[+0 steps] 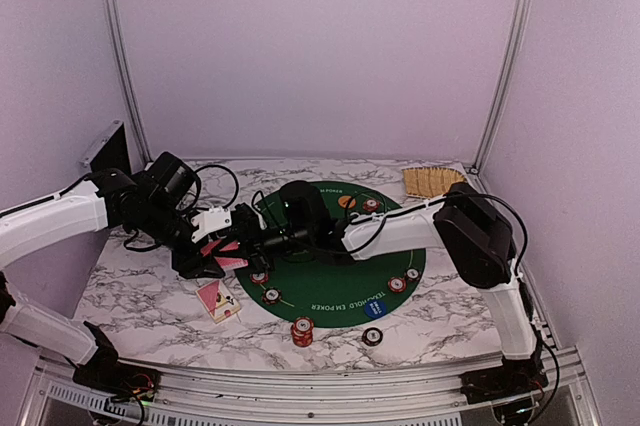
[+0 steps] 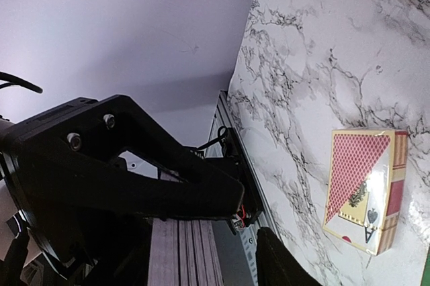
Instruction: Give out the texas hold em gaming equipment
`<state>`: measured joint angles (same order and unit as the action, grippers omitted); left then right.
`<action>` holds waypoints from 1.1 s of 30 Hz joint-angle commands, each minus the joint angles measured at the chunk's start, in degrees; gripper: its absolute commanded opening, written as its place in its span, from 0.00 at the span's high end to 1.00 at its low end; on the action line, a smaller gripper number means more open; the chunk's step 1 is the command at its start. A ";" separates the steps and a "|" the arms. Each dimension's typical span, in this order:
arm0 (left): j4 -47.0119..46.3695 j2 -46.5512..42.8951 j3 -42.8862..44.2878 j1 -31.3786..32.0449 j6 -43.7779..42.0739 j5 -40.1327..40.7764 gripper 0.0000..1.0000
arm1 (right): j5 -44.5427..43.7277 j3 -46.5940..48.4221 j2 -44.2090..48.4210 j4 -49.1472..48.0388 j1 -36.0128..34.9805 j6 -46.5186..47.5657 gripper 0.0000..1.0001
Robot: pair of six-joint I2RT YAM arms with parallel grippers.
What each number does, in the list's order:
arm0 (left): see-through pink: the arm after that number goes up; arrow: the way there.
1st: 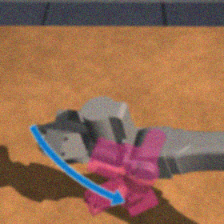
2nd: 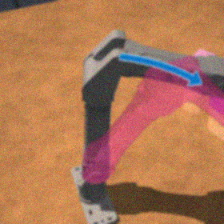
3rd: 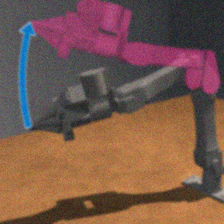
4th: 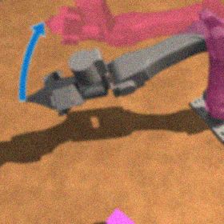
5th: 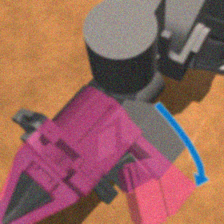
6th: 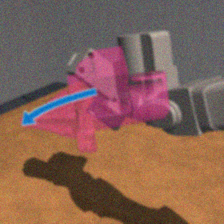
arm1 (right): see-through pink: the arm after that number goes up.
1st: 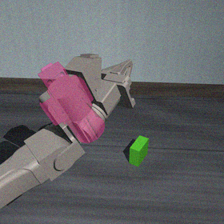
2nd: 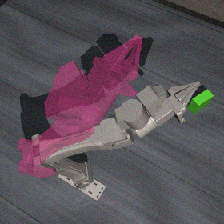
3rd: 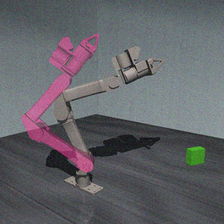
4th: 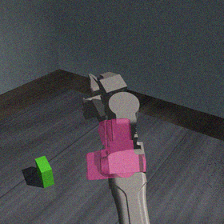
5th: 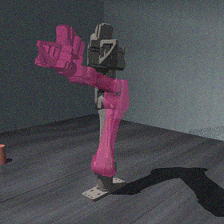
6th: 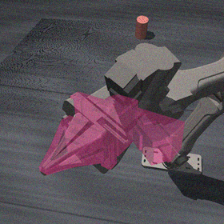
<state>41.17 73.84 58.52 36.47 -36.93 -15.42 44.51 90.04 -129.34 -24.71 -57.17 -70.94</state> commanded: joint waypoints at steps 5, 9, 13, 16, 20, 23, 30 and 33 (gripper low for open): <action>0.49 -2.13 -0.30 -0.17 -0.90 -0.27 0.75 | 0.09 -0.19 2.60 7.71 1.34 5.30 0.57; 0.50 -2.53 -0.47 -0.17 -1.04 0.25 0.87 | -0.07 -0.54 3.92 10.12 1.83 6.87 0.58; 0.55 -2.46 -0.84 -0.17 -0.68 0.39 0.91 | 0.10 -0.83 4.60 10.54 1.97 7.24 0.58; 0.60 -2.38 -1.25 -0.17 -0.55 0.77 0.94 | 0.61 -1.04 5.07 10.82 1.95 7.52 0.58; 0.54 -2.56 -1.57 -0.17 -0.38 1.12 0.97 | 1.30 -2.01 6.27 10.37 2.08 7.40 0.53; 0.56 -2.38 -1.57 -0.17 -0.08 1.28 0.99 | 1.59 -3.09 7.21 10.32 2.13 7.55 0.43; 0.50 -2.11 -2.08 -0.17 -0.01 2.08 1.00 | 1.43 -4.66 9.80 11.16 2.40 8.25 0.38; 0.51 -1.81 -2.01 -0.17 0.13 2.39 1.00 | 1.41 -4.24 10.40 12.17 2.49 8.68 0.44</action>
<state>41.85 73.03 56.90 36.45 -37.30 -13.34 45.82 85.19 -122.32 -14.02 -55.20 -63.46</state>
